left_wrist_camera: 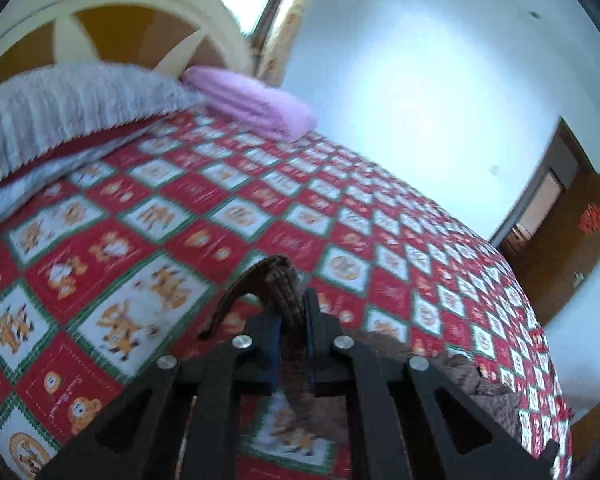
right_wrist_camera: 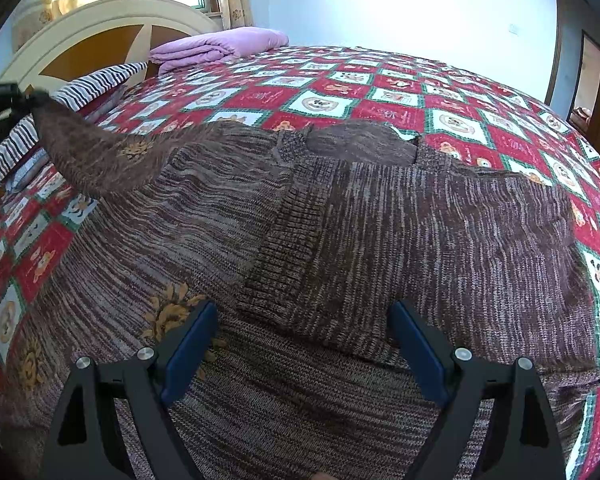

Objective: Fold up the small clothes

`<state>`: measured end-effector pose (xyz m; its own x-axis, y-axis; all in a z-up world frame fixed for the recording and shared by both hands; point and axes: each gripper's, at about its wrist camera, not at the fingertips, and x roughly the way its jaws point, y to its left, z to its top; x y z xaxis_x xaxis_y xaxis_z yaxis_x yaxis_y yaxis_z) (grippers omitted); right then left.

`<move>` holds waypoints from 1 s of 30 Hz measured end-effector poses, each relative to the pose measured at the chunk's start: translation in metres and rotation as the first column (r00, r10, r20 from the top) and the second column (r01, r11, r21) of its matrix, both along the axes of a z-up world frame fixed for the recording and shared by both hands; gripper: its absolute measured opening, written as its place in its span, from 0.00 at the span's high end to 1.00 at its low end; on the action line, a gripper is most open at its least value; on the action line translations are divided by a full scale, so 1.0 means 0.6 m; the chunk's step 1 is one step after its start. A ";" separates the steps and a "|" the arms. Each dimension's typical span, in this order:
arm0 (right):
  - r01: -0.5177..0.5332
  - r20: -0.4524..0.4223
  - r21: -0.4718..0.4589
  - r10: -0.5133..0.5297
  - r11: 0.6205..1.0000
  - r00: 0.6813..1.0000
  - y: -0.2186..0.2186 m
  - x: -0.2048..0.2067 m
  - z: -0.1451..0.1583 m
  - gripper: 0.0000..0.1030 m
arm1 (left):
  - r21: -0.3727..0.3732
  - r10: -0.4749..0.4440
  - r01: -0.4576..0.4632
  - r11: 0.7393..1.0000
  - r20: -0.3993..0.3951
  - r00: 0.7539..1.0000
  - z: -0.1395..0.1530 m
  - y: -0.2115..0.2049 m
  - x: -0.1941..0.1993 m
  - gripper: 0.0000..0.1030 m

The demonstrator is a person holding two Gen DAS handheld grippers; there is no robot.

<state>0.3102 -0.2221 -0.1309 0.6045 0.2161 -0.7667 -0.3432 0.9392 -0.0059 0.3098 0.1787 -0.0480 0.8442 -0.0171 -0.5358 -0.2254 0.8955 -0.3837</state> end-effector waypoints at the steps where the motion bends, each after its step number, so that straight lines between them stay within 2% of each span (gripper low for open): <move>1: 0.000 -0.001 0.007 0.000 1.000 1.000 -0.001 0.001 0.001 0.14 | 0.020 -0.017 0.017 1.000 0.012 1.000 0.010 -0.015 0.000 0.91; 4: 0.002 -0.001 0.057 -0.002 0.998 1.000 -0.013 -0.001 0.005 0.14 | 0.099 -0.092 0.086 0.991 0.053 0.994 0.041 -0.077 -0.003 0.91; 7: 0.013 -0.008 0.183 -0.012 0.983 1.000 -0.039 0.002 0.009 0.14 | 0.159 -0.195 0.183 0.970 0.068 0.978 0.057 -0.155 -0.008 0.91; 12: 0.070 -0.001 0.336 -0.074 0.939 0.997 -0.076 0.003 0.015 0.14 | 0.214 -0.309 0.293 0.932 0.043 0.950 0.040 -0.261 -0.006 0.91; 15: 0.133 0.026 0.458 -0.162 0.879 0.986 -0.117 -0.006 0.021 0.13 | 0.227 -0.372 0.364 0.904 -0.006 0.928 0.005 -0.332 0.002 0.91; 18: 0.217 0.036 0.602 -0.297 0.768 0.954 -0.172 -0.021 0.023 0.13 | 0.277 -0.407 0.419 0.865 -0.103 0.908 -0.050 -0.406 0.005 0.85; 20: 0.278 0.015 0.642 -0.374 0.714 0.927 -0.195 -0.023 0.018 0.11 | 0.256 -0.467 0.502 0.826 -0.188 0.864 -0.092 -0.442 0.003 0.73; 21: 0.284 0.006 0.657 -0.382 0.698 0.924 -0.197 -0.020 0.016 0.11 | 0.262 -0.482 0.532 0.805 -0.233 0.845 -0.108 -0.456 -0.001 0.69; 22: 0.284 0.006 0.657 -0.381 0.698 0.925 -0.197 -0.019 0.018 0.11 | 0.288 -0.486 0.548 0.785 -0.262 0.834 -0.121 -0.467 -0.011 0.60; 24: 0.269 0.018 0.635 -0.362 0.724 0.932 -0.178 -0.011 0.022 0.11 | 0.327 -0.502 0.561 0.760 -0.251 0.827 -0.121 -0.472 -0.036 0.50; 25: 0.262 0.021 0.630 -0.353 0.731 0.935 -0.175 -0.010 0.023 0.11 | 0.341 -0.513 0.566 0.750 -0.240 0.824 -0.118 -0.467 -0.046 0.42; 26: 0.256 0.021 0.624 -0.344 0.738 0.939 -0.168 -0.005 0.024 0.11 | 0.353 -0.519 0.565 0.746 -0.223 0.825 -0.111 -0.456 -0.058 0.32; 28: 0.255 0.013 0.626 -0.337 0.737 0.941 -0.161 0.004 0.022 0.11 | 0.375 -0.501 0.530 0.761 -0.179 0.847 -0.097 -0.427 -0.072 0.20; 30: 0.259 0.003 0.631 -0.336 0.732 0.942 -0.162 0.012 0.018 0.11 | 0.402 -0.438 0.456 0.794 -0.143 0.888 -0.084 -0.381 -0.072 0.13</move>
<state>0.3175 -0.3191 -0.1198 0.7897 0.4096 -0.4568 -0.0788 0.8060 0.5866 0.2667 -0.0496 -0.0984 0.7750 -0.1567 -0.6122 0.2323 0.9716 0.0453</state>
